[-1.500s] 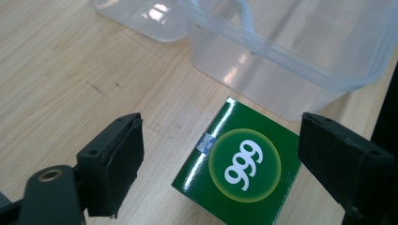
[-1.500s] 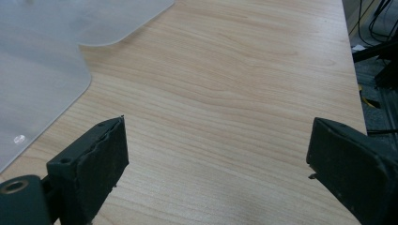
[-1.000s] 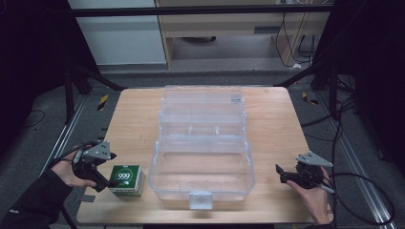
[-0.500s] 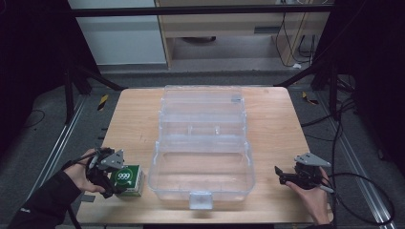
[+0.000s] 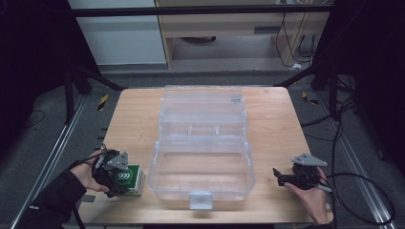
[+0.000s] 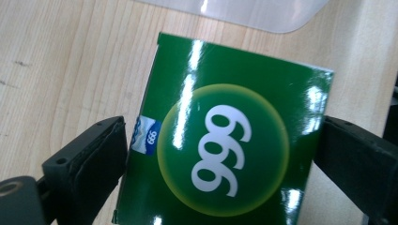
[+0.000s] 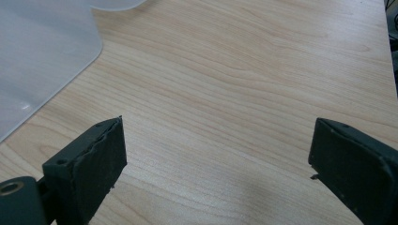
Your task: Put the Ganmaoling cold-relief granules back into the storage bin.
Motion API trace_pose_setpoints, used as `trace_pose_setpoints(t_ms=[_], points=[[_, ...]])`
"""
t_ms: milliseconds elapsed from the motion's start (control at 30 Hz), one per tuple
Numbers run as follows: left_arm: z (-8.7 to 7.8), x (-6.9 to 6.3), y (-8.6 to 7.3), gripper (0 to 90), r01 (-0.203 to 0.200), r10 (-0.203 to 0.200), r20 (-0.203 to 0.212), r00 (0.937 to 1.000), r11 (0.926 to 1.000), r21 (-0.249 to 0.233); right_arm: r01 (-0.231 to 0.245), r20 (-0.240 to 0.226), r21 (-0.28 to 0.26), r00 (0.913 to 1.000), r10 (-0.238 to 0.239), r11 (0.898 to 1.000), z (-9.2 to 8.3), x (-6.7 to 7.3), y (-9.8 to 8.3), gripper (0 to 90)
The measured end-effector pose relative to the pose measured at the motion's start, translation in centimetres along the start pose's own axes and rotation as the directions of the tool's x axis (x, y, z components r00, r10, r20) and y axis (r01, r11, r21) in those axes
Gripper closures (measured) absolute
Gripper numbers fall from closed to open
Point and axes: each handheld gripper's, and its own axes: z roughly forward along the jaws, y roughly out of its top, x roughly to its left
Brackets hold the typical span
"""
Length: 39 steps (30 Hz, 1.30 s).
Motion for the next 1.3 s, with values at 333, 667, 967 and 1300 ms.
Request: trace_pose_setpoints(t_ms=[333,667,967,1300], points=[[1.3,0.3,-0.4,3.0,0.004,-0.004,0.028,0.9996,0.9999,0.016,0.005,-0.006,0.004,1.0000,-0.005,1.000,0.1,0.0,-0.1,4.8],[1.2,0.3,-0.2,10.0,0.001,-0.002,0.041,0.9992,0.9993,0.038,0.005,-0.009,0.003,1.0000,-0.005,1.000,0.1,0.0,0.0,5.1],[0.9,0.1,0.0,14.6,0.030,-0.033,0.046,0.9984,0.9980,0.056,-0.002,-0.018,0.005,0.9998,0.002,1.000,0.1,-0.1,0.0,5.4],[-1.1,-0.4,0.0,15.0,0.051,-0.051,0.036,0.9981,0.9987,0.007,-0.008,-0.020,0.002,0.9998,0.008,1.000,0.0,-0.1,0.0,5.6]])
